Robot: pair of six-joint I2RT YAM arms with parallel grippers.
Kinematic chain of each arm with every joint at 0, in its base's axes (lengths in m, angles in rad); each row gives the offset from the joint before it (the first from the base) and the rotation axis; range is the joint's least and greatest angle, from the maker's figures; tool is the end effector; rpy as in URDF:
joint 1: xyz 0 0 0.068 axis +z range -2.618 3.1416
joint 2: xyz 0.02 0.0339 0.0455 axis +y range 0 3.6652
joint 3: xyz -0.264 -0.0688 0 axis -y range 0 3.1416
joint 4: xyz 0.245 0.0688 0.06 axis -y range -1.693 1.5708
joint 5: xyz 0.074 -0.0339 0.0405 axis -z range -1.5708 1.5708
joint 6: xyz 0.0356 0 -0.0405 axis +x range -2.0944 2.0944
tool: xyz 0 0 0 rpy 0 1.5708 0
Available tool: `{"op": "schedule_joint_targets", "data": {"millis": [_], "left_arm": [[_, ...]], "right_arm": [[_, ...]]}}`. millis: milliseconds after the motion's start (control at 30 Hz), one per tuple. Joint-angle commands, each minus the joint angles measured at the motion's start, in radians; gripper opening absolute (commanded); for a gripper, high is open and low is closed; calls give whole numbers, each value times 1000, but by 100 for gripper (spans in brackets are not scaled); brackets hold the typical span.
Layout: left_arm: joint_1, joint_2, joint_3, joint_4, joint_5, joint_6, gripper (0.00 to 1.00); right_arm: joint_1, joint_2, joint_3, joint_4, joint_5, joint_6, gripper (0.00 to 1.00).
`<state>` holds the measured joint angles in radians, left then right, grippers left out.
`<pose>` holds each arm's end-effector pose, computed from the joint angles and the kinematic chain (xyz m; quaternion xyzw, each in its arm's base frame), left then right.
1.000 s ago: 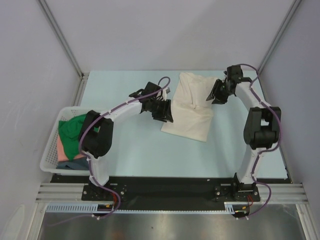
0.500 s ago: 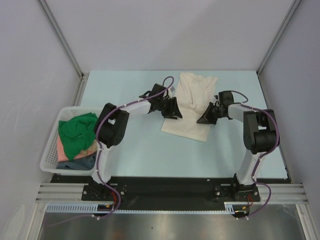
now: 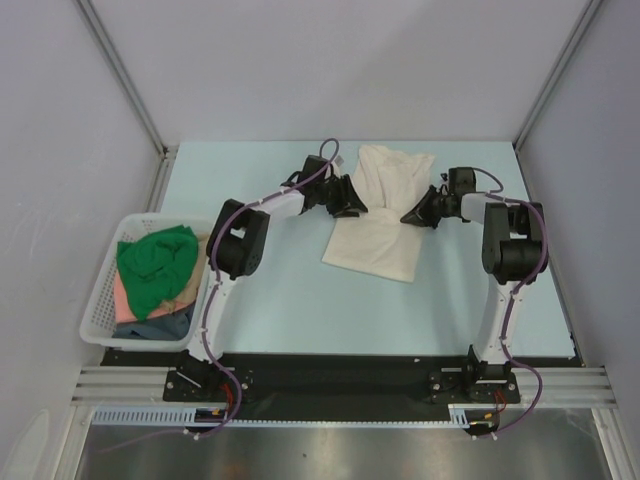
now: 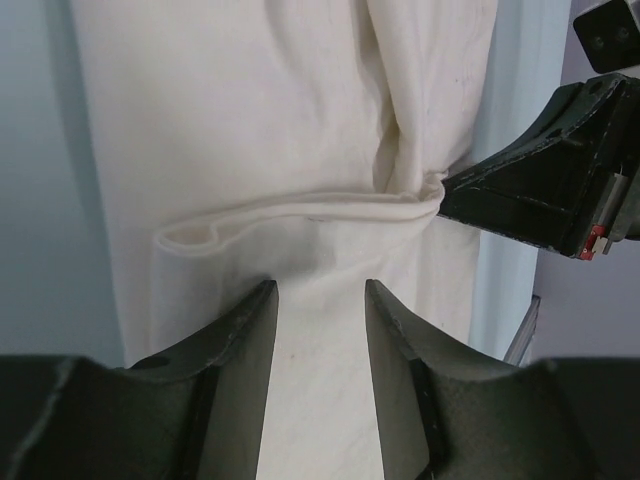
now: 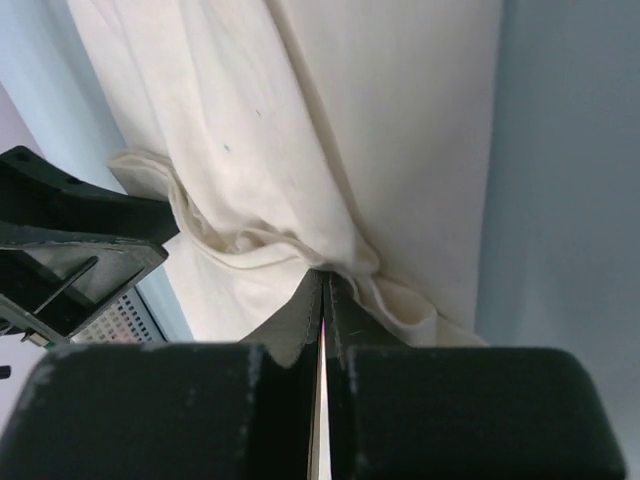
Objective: Fold and stack the t-shirts
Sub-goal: Fold the tshirt
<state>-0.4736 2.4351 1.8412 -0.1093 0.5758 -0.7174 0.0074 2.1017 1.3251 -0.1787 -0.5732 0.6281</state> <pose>0.4687 -0.2620 0.1303 0.0127 0.8781 -0.4394 0.1891 0.4303 0.0225 0.1274 0.1976 0.8966 0.3467 0.1918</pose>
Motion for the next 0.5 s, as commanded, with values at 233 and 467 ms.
{"op": "schedule_joint_targets", "data": {"millis": [233, 467], "left_arm": [[33, 62, 142, -6, 47, -28, 45], [29, -250, 22, -286, -177, 260, 59]], "right_arm": [[-63, 54, 94, -5, -33, 18, 3], [-92, -35, 342, -494, 81, -209, 37]]}}
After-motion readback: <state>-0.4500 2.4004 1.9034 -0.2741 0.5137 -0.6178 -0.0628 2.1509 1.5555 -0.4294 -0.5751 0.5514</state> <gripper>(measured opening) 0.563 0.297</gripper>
